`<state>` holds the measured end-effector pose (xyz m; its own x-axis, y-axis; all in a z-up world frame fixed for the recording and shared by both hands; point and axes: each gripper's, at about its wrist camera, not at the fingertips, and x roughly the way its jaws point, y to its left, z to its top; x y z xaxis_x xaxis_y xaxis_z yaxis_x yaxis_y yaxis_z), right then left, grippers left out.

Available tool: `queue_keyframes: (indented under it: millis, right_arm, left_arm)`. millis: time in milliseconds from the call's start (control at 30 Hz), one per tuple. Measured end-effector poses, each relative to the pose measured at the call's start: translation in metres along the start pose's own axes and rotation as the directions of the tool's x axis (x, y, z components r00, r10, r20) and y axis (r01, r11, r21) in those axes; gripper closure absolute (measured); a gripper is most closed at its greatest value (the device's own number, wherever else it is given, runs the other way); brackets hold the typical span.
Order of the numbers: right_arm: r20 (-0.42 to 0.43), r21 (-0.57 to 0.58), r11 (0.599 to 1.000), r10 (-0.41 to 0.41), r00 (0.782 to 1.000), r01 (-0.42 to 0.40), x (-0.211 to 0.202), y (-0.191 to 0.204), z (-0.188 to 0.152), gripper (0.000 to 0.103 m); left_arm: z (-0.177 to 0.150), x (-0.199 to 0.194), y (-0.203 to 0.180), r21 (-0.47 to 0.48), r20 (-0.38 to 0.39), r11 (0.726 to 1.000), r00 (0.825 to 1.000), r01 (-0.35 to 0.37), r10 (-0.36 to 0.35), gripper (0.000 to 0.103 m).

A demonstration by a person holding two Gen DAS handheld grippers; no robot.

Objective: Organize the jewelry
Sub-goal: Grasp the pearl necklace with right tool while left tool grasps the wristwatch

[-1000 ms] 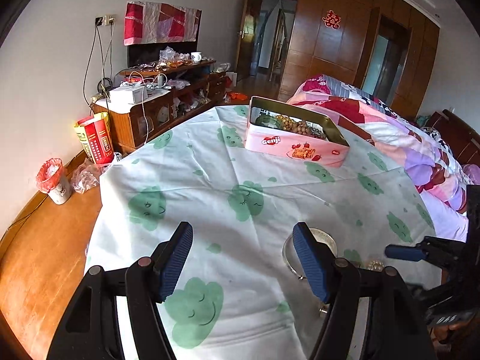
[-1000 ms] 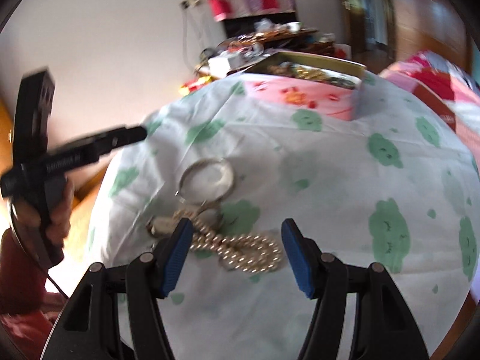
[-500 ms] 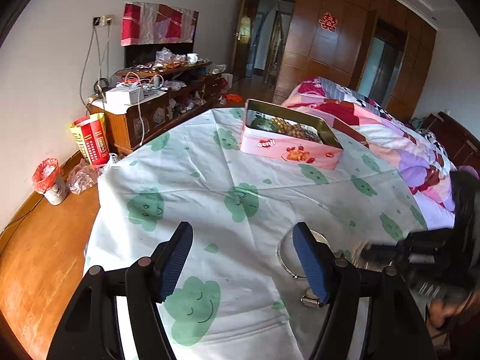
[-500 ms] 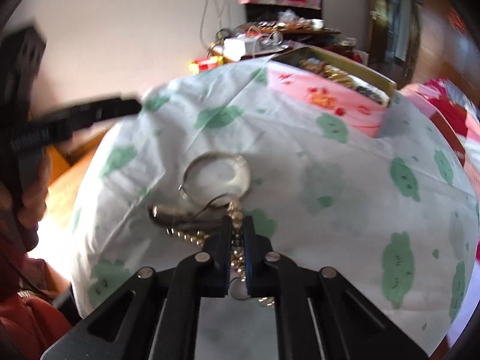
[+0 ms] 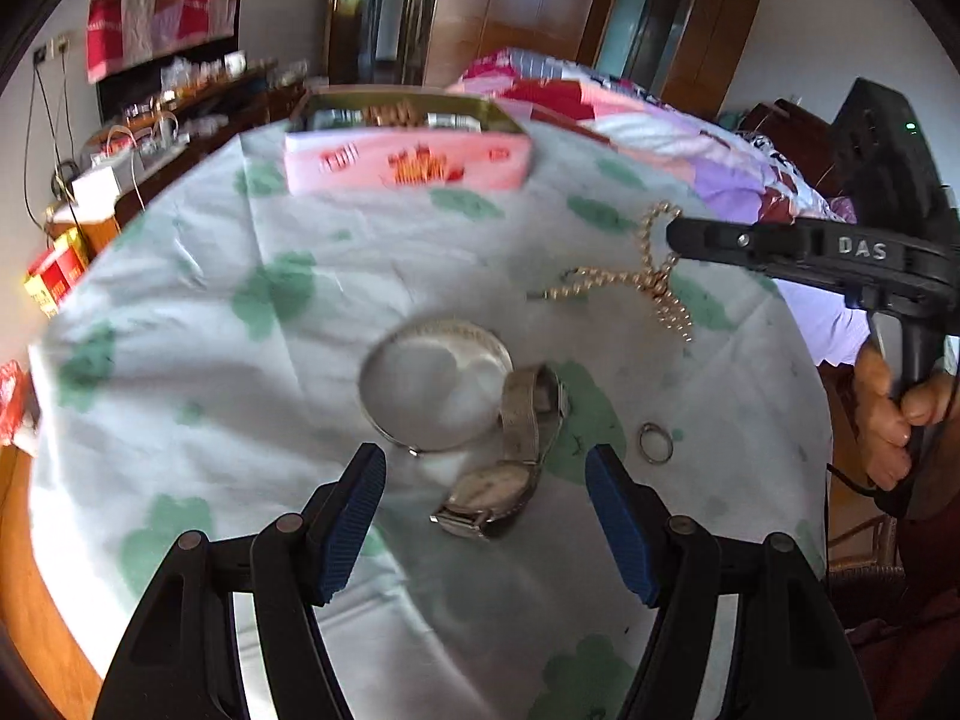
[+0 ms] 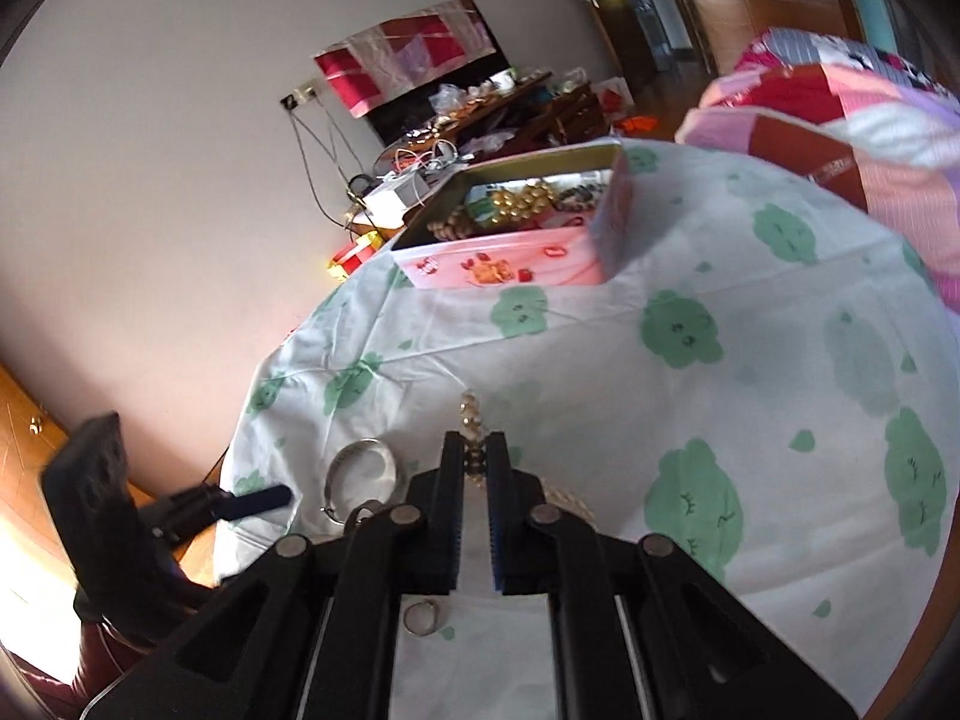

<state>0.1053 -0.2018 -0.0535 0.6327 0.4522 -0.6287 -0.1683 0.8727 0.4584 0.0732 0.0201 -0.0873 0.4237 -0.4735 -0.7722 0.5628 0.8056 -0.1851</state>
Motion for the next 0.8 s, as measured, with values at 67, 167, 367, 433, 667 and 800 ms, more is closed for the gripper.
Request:
queue_keyframes:
  millis: [67,167,367,433,667,800]
  right_arm:
    - [-0.003,0.007,1.0,-0.007,1.0,0.007,-0.001,-0.003,-0.002,0.094]
    - [-0.001,0.009,1.0,-0.007,1.0,0.007,-0.001,-0.006,-0.003,0.094]
    - [-0.006,0.004,1.0,-0.031,1.0,0.031,-0.001,-0.011,-0.007,0.093]
    - [-0.009,0.008,0.999,-0.031,0.999,0.031,-0.001,-0.012,-0.008,0.093]
    - [-0.008,0.008,0.999,-0.036,0.999,0.036,-0.004,-0.012,-0.009,0.093]
    - [-0.007,0.012,0.999,-0.037,0.999,0.038,-0.004,-0.013,-0.009,0.093]
  left_arm:
    - [0.0,0.002,-0.002,-0.002,-0.006,1.0,1.0,-0.005,0.005,0.034]
    - [-0.002,0.001,-0.007,0.02,-0.005,1.0,1.0,-0.012,0.012,0.052]
    - [-0.006,0.0,-0.01,0.065,-0.015,0.997,0.999,-0.028,0.029,0.059]
    - [-0.01,-0.001,-0.017,0.105,-0.012,0.992,0.998,-0.062,0.064,0.059]
    - [-0.012,-0.002,-0.015,0.082,0.005,0.994,0.997,-0.075,0.075,0.07]
    - [-0.014,-0.003,-0.018,0.104,0.016,0.991,0.997,-0.078,0.077,0.07]
